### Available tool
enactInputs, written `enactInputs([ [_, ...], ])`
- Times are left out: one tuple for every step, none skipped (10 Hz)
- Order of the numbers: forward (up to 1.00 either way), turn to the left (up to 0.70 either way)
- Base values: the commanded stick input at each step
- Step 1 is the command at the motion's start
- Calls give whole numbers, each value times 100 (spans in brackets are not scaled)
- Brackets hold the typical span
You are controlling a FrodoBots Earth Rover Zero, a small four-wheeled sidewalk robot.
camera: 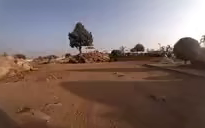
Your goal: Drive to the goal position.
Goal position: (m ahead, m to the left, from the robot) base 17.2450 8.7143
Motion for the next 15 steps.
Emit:
enactInputs([
  [70, 0],
  [70, 0],
  [70, 0],
  [70, 0],
  [70, 0],
  [70, 0],
  [70, 0],
  [70, 0],
  [70, 0],
  [70, 0],
  [70, 0],
  [70, 0],
  [70, 0],
  [70, 0],
  [70, 0],
])
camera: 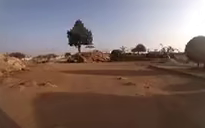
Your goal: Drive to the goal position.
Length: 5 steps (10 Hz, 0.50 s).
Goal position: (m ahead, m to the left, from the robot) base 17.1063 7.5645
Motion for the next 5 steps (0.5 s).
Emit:
enactInputs([
  [70, 0],
  [70, 0],
  [70, 0],
  [70, 0],
  [70, 0],
])
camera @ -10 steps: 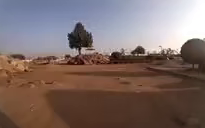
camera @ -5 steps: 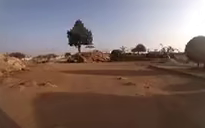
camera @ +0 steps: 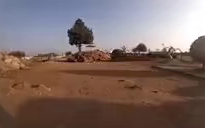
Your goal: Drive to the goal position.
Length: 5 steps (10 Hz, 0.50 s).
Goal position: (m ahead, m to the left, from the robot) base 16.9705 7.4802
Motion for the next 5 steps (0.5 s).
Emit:
enactInputs([
  [70, 0],
  [70, 0],
  [70, 0],
  [70, 0],
  [70, 0],
])
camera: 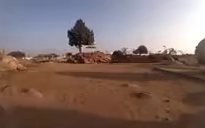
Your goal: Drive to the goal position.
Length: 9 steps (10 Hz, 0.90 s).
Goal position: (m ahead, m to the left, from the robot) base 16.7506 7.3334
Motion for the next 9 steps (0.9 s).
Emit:
enactInputs([
  [70, 0],
  [70, 0],
  [70, 0],
  [70, 0],
  [70, 0],
  [70, 0],
  [70, 0],
  [70, 0],
  [70, 0],
])
